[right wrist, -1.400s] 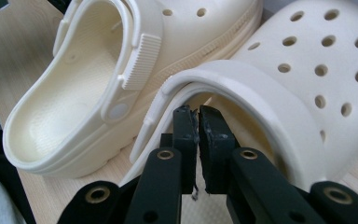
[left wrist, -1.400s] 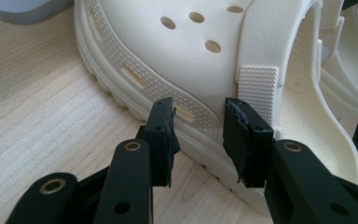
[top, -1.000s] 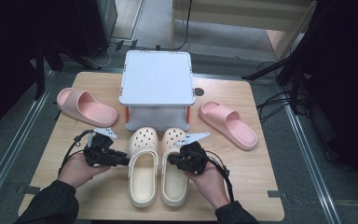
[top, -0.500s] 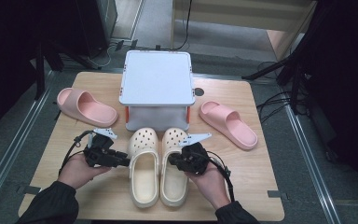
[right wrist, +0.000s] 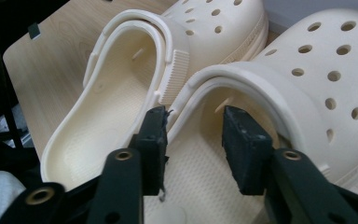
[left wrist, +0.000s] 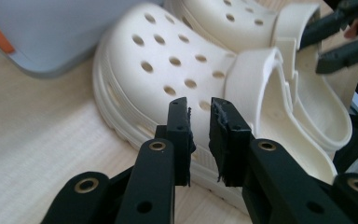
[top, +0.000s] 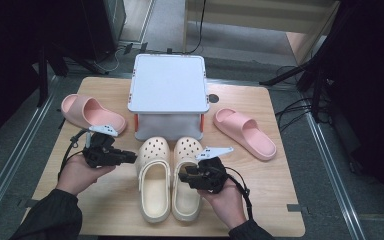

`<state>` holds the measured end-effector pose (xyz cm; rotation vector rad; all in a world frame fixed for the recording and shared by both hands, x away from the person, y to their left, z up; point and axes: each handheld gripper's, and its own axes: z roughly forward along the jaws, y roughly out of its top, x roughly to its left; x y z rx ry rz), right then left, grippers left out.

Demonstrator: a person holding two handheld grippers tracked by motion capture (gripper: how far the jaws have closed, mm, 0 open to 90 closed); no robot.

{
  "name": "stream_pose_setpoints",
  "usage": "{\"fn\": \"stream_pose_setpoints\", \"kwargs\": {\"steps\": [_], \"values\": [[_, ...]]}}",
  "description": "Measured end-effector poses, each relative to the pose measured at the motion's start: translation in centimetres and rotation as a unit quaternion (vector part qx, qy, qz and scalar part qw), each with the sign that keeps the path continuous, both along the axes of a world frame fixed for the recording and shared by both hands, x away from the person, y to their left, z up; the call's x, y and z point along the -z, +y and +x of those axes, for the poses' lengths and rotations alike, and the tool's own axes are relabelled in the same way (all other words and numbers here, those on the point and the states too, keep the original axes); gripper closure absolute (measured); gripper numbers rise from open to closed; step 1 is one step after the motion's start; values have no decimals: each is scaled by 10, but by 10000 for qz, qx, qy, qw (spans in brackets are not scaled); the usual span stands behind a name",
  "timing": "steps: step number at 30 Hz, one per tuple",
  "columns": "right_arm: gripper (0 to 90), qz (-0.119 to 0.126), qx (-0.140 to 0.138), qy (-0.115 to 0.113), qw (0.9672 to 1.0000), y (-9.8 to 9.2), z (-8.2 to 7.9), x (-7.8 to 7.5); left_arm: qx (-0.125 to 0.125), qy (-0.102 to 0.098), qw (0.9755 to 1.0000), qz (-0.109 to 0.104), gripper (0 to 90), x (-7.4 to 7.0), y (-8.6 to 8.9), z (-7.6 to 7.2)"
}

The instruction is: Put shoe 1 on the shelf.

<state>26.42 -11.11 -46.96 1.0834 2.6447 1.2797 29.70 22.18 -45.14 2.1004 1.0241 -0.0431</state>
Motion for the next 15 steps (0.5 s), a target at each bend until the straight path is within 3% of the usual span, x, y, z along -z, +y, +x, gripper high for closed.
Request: {"fn": "stream_pose_setpoints", "kwargs": {"steps": [3,10,15], "values": [[529,36,108,54,9999,1,-5,-1,-30,-35,10000,-82,790,-8,1,6],[458,-16,289,186,9994,14,-12,6,26,-284,9996,-16,812,-37,-3,27],[379,-76,393,79,9992,28,-17,10,-24,-384,9992,-64,822,-55,-5,40]]}}
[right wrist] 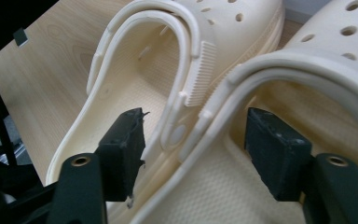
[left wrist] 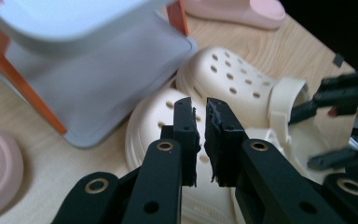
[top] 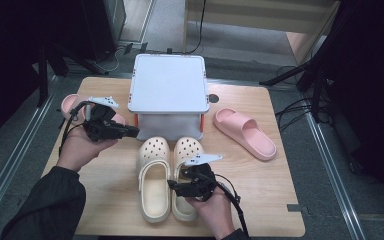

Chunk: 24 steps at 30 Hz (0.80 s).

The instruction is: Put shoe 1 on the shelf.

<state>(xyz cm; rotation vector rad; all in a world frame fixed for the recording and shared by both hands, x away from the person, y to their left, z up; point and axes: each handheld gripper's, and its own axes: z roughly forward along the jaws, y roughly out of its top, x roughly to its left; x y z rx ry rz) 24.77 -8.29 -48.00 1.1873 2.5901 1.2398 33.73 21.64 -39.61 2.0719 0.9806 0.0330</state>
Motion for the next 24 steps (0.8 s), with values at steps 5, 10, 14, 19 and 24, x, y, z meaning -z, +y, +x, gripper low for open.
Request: {"fn": "stream_pose_setpoints", "kwargs": {"steps": [5,10,14,19,24], "values": [[326,-48,160,-27,9999,10,-1,3,-20,-38,10000,-1,827,-13,-2,13],[301,-114,365,-48,9993,18,-3,11,25,-74,10000,43,836,-21,-3,29],[289,-108,539,-89,9984,23,-1,15,-37,-105,9999,26,836,-25,-4,38],[297,-54,845,-159,9963,29,0,19,-226,-164,9996,64,836,-29,-3,48],[351,-97,1064,-219,9940,32,1,22,-300,-155,9993,166,836,-26,-4,56]]}}
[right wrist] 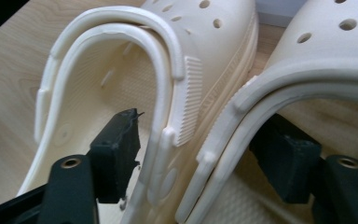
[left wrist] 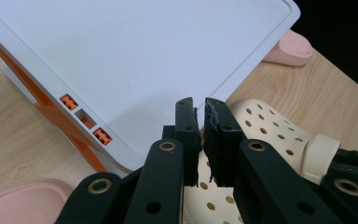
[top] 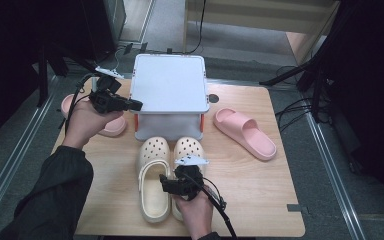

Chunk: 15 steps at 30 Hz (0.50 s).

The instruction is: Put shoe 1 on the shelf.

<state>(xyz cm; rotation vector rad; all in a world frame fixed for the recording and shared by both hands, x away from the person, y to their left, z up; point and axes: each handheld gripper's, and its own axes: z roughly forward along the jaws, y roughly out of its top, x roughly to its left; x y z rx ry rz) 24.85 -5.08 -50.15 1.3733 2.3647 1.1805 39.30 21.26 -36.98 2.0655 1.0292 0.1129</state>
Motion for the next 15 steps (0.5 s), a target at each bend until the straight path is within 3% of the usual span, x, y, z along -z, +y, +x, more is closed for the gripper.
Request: {"fn": "stream_pose_setpoints", "kwargs": {"steps": [5,7,15], "values": [[397,-116,67,0,9999,3,2,2,-47,-22,9999,92,837,2,-1,6],[434,-87,66,25,9999,2,2,2,-117,-75,9996,260,837,4,-2,8],[557,-9,96,210,9997,0,2,-1,-148,-112,9994,296,860,4,-2,10]]}}
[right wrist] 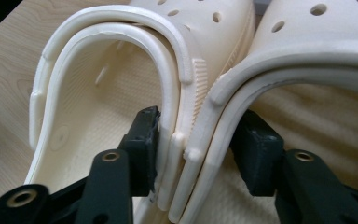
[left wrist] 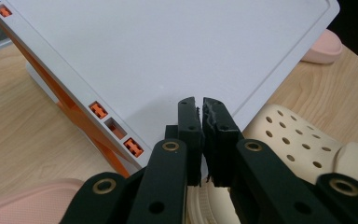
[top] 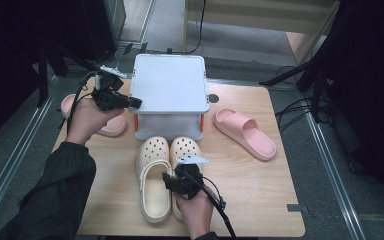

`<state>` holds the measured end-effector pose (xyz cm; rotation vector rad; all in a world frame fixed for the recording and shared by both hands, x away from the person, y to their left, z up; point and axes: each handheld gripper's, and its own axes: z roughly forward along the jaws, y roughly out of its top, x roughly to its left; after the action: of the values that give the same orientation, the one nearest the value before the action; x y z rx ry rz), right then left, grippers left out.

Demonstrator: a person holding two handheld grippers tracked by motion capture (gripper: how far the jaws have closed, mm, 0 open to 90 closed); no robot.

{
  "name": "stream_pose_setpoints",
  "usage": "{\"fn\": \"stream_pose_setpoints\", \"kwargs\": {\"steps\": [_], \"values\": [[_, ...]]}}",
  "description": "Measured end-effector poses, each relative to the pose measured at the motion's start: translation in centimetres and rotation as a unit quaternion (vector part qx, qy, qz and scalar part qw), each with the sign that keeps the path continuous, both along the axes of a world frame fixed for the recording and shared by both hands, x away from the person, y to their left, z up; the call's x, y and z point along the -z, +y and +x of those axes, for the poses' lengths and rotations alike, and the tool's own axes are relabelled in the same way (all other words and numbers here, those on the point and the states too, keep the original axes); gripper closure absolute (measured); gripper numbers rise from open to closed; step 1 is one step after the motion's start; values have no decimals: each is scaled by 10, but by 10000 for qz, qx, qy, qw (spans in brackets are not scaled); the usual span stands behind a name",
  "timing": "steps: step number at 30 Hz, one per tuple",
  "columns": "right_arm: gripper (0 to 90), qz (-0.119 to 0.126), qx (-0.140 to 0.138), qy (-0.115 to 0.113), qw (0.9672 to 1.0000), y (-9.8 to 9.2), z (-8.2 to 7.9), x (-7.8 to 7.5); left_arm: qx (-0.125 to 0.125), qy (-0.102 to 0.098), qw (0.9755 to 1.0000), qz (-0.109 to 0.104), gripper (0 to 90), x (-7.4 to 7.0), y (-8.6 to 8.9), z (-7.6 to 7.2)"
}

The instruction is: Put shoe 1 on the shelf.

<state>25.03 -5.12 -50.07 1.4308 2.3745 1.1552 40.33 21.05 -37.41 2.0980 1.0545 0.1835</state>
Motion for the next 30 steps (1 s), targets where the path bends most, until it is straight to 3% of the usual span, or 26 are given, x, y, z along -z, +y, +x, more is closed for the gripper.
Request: {"fn": "stream_pose_setpoints", "kwargs": {"steps": [4,9,22,30], "values": [[620,3,-2,53,10000,-3,0,-2,-9,-25,10000,51,867,0,-1,-1],[668,-345,-170,-122,9992,-6,-1,-7,13,-29,10000,40,870,0,0,-1],[673,268,-525,-109,9982,-27,13,-30,41,36,9999,-91,883,2,3,0],[673,210,-796,-324,9961,-32,43,-41,42,66,9998,-167,886,3,4,1]]}}
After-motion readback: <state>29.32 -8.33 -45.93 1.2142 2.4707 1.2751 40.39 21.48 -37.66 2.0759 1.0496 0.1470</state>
